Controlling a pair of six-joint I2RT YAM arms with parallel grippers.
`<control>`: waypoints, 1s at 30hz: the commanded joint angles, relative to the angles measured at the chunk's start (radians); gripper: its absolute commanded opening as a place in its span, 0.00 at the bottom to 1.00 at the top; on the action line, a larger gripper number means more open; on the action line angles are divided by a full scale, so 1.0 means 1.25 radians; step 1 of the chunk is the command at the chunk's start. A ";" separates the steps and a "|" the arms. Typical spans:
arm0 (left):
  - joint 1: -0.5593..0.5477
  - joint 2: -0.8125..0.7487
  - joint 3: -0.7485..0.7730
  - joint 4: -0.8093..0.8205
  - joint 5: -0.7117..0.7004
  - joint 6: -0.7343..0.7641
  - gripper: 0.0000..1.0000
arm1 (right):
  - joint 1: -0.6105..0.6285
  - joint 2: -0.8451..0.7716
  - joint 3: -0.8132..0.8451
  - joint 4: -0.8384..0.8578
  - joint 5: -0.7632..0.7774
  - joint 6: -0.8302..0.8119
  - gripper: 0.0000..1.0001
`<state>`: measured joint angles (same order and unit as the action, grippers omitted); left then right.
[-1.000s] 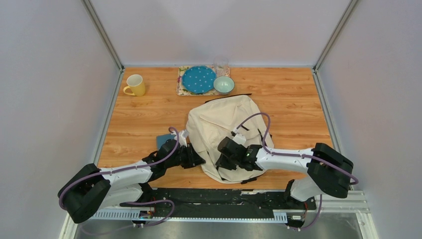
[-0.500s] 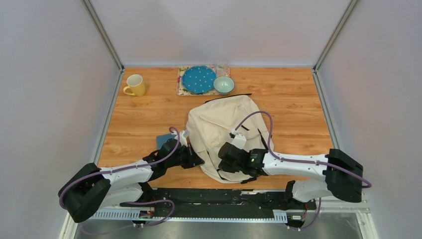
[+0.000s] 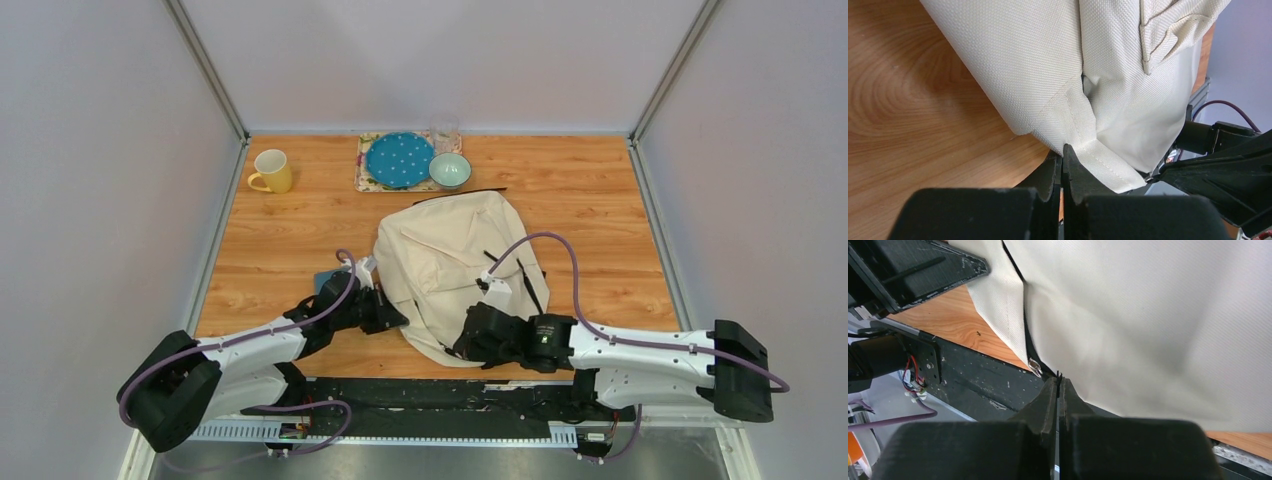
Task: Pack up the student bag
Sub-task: Zip the student bag at the center of the board.
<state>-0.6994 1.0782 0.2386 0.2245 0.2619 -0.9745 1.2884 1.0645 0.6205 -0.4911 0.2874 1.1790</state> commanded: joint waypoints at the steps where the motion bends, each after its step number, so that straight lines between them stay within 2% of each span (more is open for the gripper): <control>1: 0.029 -0.015 0.034 0.003 -0.055 0.026 0.00 | 0.011 -0.034 -0.012 -0.082 0.001 -0.022 0.00; 7: 0.053 -0.040 0.037 -0.011 -0.046 0.032 0.00 | 0.025 -0.038 -0.008 -0.098 -0.007 -0.031 0.00; 13: 0.076 -0.087 0.046 -0.073 -0.048 0.059 0.00 | 0.031 -0.037 -0.008 -0.154 0.045 0.000 0.00; 14: 0.077 -0.096 0.052 -0.085 -0.048 0.069 0.05 | 0.031 -0.038 -0.010 -0.156 0.056 0.005 0.00; 17: 0.076 -0.126 0.073 -0.141 -0.021 0.129 0.31 | 0.031 -0.053 -0.020 -0.119 0.057 0.007 0.00; 18: 0.076 -0.143 0.077 -0.154 -0.006 0.144 0.46 | 0.030 -0.055 -0.029 -0.107 0.055 0.008 0.00; 20: 0.076 -0.167 0.082 -0.176 0.014 0.177 0.57 | 0.031 -0.059 -0.034 -0.075 0.057 0.018 0.00; 21: 0.074 -0.191 0.084 -0.189 0.025 0.184 0.70 | 0.031 -0.059 -0.035 -0.061 0.057 0.019 0.00; 24: 0.039 -0.241 0.101 -0.281 -0.026 0.178 0.74 | 0.031 -0.050 -0.028 -0.060 0.066 0.026 0.00; 25: 0.010 -0.251 0.102 -0.318 -0.039 0.143 0.74 | 0.032 -0.049 -0.024 -0.057 0.068 0.028 0.00; 30: -0.098 -0.309 0.034 -0.286 -0.077 -0.031 0.75 | 0.031 -0.051 -0.025 -0.053 0.073 0.035 0.00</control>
<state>-0.7330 0.7372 0.3252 -0.1127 0.2226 -0.8593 1.3212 1.0100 0.5861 -0.5835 0.3317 1.2045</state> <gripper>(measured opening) 0.744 0.008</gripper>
